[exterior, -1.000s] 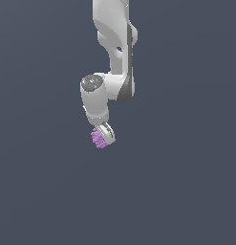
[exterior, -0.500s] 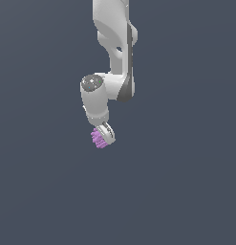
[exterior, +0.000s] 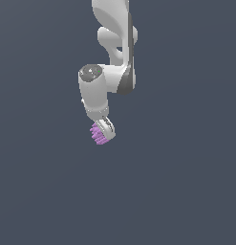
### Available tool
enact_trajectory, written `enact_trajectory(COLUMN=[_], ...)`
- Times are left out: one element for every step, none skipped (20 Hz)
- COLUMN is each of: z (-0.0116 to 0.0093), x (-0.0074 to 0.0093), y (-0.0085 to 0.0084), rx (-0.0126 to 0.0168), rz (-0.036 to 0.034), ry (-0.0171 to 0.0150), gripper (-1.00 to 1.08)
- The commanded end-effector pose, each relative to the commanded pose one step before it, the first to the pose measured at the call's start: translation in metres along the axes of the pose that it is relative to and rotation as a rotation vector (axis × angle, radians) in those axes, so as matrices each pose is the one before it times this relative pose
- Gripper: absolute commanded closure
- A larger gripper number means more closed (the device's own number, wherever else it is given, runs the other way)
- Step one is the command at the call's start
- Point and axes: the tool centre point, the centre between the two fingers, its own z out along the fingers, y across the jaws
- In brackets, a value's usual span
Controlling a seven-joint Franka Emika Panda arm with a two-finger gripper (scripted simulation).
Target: Pick up the object and move it to a goal position.
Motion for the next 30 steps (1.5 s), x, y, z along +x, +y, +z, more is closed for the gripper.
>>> enact_trajectory(z=[-0.01763,-0.00811,-0.00852,-0.00917,-0.00968,-0.01007,-0.01064,-0.0111,-0.01109,-0.01085,-0.0105,-0.01009,-0.00953,-0.00914,-0.00865,-0.00812,-0.00752,-0.00694,-0.00638,-0.00573,-0.00525,-0.00469,-0.00412,-0.00351,-0.00299,-0.00242,-0.00186,-0.00126,-0.00073,-0.00017], x=[-0.00097,-0.00056,-0.00037,-0.0006,-0.00061,-0.00048,-0.00064,-0.00065,-0.00053,-0.00058,-0.00055,-0.00052,-0.00045,-0.00045,-0.0004,-0.00034,-0.00029,-0.00025,-0.00022,-0.00031,-0.00017,-0.00014,-0.00011,-0.00017,-0.00004,0.0,0.00004,0.0,0.00014,0.00017], y=[0.00039,0.00026,0.00042,0.00029,0.0003,0.0004,0.00031,0.0003,0.00033,0.00024,0.00021,0.00018,0.00013,0.00012,0.00006,0.0,-0.00005,-0.00009,-0.0001,-0.00027,-0.00011,-0.00012,-0.00013,-0.00025,-0.00015,-0.00018,-0.0002,-0.00032,-0.00025,-0.00026], rx=[0.00104,0.0,-0.00042,0.0,0.0,-0.00046,0.0,0.0,-0.00047,0.0,0.0,0.0,-0.00053,0.0,0.0,0.0,0.0,0.0,0.0,0.00016,0.0,0.0,0.0,0.00024,0.0,0.0,0.0,0.00027,0.0,0.0], rz=[0.00014,0.0,0.00053,0.0,0.0,0.00045,0.0,0.0,0.00038,0.0,0.0,0.0,0.00029,0.0,0.0,0.0,0.0,0.0,0.0,-0.00055,0.0,0.0,0.0,-0.00052,0.0,0.0,0.0,-0.00051,0.0,0.0], ry=[0.00082,0.0,0.00012,0.0,0.0,0.00025,0.0,0.0,0.00033,0.0,0.0,0.0,0.00034,0.0,0.0,0.0,0.0,0.0,0.0,-0.00039,0.0,0.0,0.0,-0.00039,0.0,0.0,0.0,-0.00038,0.0,0.0], gripper=[1.08,1.08,1.08,1.08,1.08,1.08,1.08,1.08,1.08,1.08,1.08,1.08,1.08,1.08,1.08,1.08,1.08,1.08,1.08,1.08,1.08,1.08,1.08,1.08,1.08,1.08,1.08,1.08,1.08,1.08])
